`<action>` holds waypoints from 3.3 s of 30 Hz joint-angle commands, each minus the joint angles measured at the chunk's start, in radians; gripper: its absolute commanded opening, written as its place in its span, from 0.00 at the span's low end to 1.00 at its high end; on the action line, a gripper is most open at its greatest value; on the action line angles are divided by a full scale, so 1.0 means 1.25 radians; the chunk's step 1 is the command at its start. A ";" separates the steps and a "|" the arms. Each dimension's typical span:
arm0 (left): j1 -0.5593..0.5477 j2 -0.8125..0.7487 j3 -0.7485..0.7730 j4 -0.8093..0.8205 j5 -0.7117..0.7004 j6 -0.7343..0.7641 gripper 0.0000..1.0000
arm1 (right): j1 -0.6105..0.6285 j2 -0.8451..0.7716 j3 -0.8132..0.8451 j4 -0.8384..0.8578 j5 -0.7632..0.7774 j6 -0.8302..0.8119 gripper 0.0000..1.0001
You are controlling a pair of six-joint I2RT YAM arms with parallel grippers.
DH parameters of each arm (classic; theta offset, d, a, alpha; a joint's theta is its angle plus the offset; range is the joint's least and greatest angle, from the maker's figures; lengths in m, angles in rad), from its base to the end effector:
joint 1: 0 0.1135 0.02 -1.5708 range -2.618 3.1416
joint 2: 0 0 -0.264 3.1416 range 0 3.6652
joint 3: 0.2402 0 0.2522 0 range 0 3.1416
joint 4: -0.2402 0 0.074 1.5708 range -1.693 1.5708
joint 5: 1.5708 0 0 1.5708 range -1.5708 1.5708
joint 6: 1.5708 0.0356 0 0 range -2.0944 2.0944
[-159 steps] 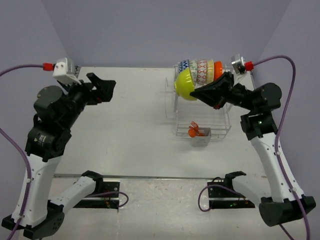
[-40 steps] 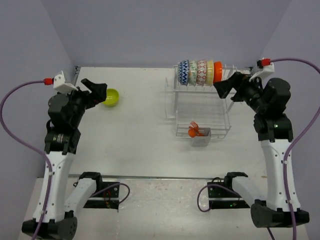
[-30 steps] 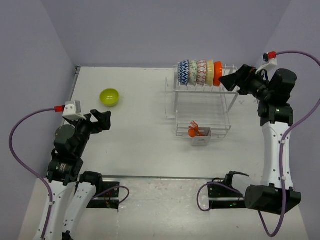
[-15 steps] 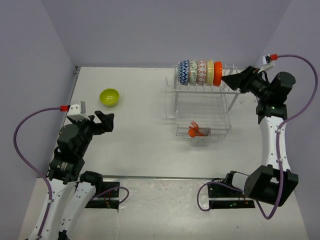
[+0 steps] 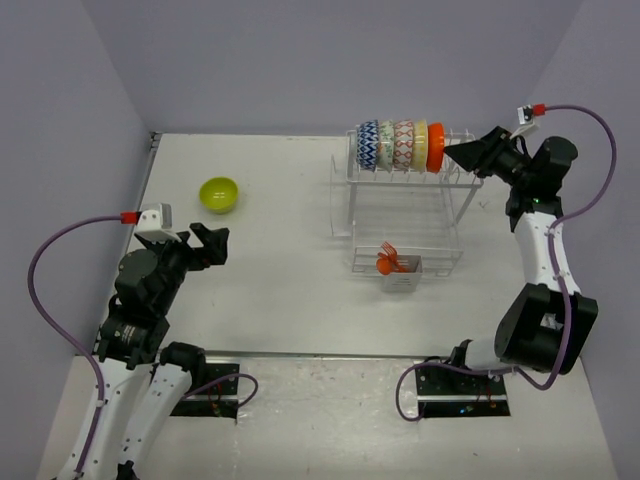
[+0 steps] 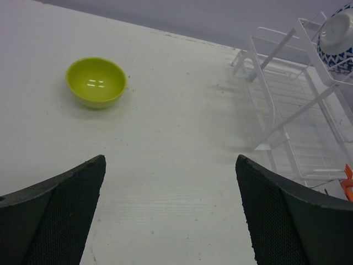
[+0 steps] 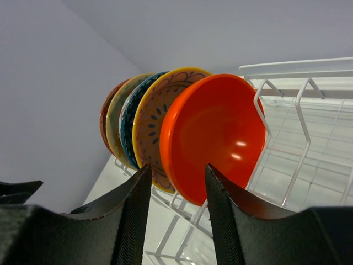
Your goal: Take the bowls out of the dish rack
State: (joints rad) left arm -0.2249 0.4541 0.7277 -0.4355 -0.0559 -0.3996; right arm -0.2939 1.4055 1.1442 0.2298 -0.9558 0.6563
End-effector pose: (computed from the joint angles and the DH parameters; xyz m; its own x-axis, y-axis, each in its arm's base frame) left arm 0.1082 -0.0227 0.3356 -0.2105 -0.3503 -0.9127 0.0945 0.9219 -0.3757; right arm 0.3178 -0.0658 0.3656 -0.3987 0.4885 -0.7762 -0.4682 0.6193 0.6303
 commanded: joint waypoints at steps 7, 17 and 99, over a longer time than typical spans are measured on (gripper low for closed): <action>-0.004 -0.011 0.001 0.013 -0.007 0.019 1.00 | 0.000 0.100 0.028 0.243 -0.137 0.124 0.40; -0.004 -0.010 0.001 0.015 -0.009 0.019 1.00 | 0.019 0.196 0.043 0.411 -0.209 0.257 0.35; -0.004 0.557 0.961 -0.409 0.185 0.059 0.99 | 1.123 -0.132 0.234 -0.604 0.991 -0.703 0.00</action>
State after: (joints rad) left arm -0.2260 1.1110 1.8999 -0.8299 0.0608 -0.3794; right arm 1.0023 1.1465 1.4094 -0.3897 -0.0578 -0.0517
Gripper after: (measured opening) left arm 0.992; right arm 0.029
